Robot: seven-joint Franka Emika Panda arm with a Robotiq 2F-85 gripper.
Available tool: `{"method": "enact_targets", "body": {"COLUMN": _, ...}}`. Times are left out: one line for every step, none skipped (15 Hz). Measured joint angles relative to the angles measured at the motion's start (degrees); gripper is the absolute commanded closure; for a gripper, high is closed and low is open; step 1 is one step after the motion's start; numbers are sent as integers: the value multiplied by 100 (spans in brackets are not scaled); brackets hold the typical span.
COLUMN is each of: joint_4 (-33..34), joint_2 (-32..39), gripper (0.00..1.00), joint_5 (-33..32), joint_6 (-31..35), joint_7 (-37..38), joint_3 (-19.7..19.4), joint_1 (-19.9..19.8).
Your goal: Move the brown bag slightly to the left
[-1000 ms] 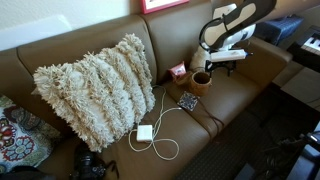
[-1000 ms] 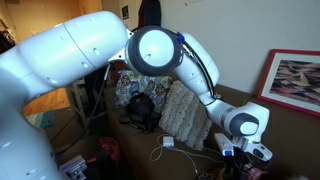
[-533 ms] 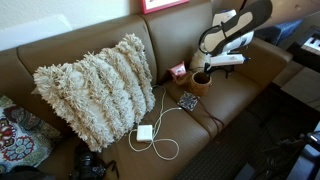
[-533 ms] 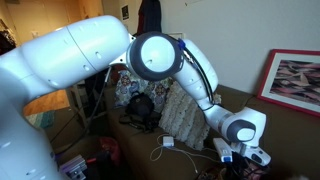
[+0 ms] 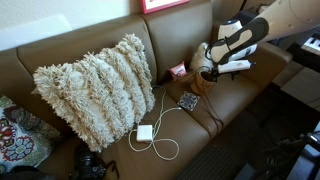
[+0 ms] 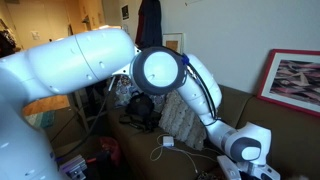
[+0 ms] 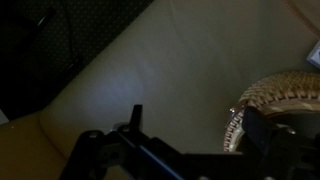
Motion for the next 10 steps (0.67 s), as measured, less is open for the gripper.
{"method": "enact_targets", "body": {"joint_4": 24, "joint_2": 15, "gripper": 0, "joint_5": -31, "joint_6": 18, "joint_7": -11, "joint_3": -9, "joint_1": -11}}
{"method": "enact_targets", "body": {"joint_4": 30, "joint_2": 24, "gripper": 0, "joint_5": -57, "joint_6": 50, "joint_7": -12, "joint_3": -12, "joint_1": -11}}
{"method": "enact_targets", "body": {"joint_4": 30, "joint_2": 30, "gripper": 0, "joint_5": -69, "joint_6": 83, "joint_7": -12, "joint_3": -11, "joint_1": -1}}
{"method": "enact_targets", "body": {"joint_4": 30, "joint_2": 31, "gripper": 0, "joint_5": -69, "joint_6": 115, "joint_7": -12, "joint_3": -8, "joint_1": 16}}
{"method": "enact_targets", "body": {"joint_4": 30, "joint_2": 31, "gripper": 0, "joint_5": -69, "joint_6": 144, "joint_7": -12, "joint_3": 0, "joint_1": 37}}
{"method": "enact_targets", "body": {"joint_4": 30, "joint_2": 30, "gripper": 0, "joint_5": -69, "joint_6": 175, "joint_7": -12, "joint_3": 11, "joint_1": 62}}
{"method": "enact_targets", "body": {"joint_4": 30, "joint_2": 30, "gripper": 0, "joint_5": -69, "joint_6": 204, "joint_7": -12, "joint_3": 14, "joint_1": 96}}
{"method": "enact_targets", "body": {"joint_4": 30, "joint_2": 30, "gripper": 0, "joint_5": -69, "joint_6": 231, "joint_7": -9, "joint_3": 16, "joint_1": 133}}
{"method": "enact_targets", "body": {"joint_4": 30, "joint_2": 29, "gripper": 0, "joint_5": -69, "joint_6": 249, "joint_7": -9, "joint_3": 20, "joint_1": 170}}
{"method": "enact_targets", "body": {"joint_4": 31, "joint_2": 26, "gripper": 0, "joint_5": -69, "joint_6": 255, "joint_7": -8, "joint_3": 31, "joint_1": 200}}
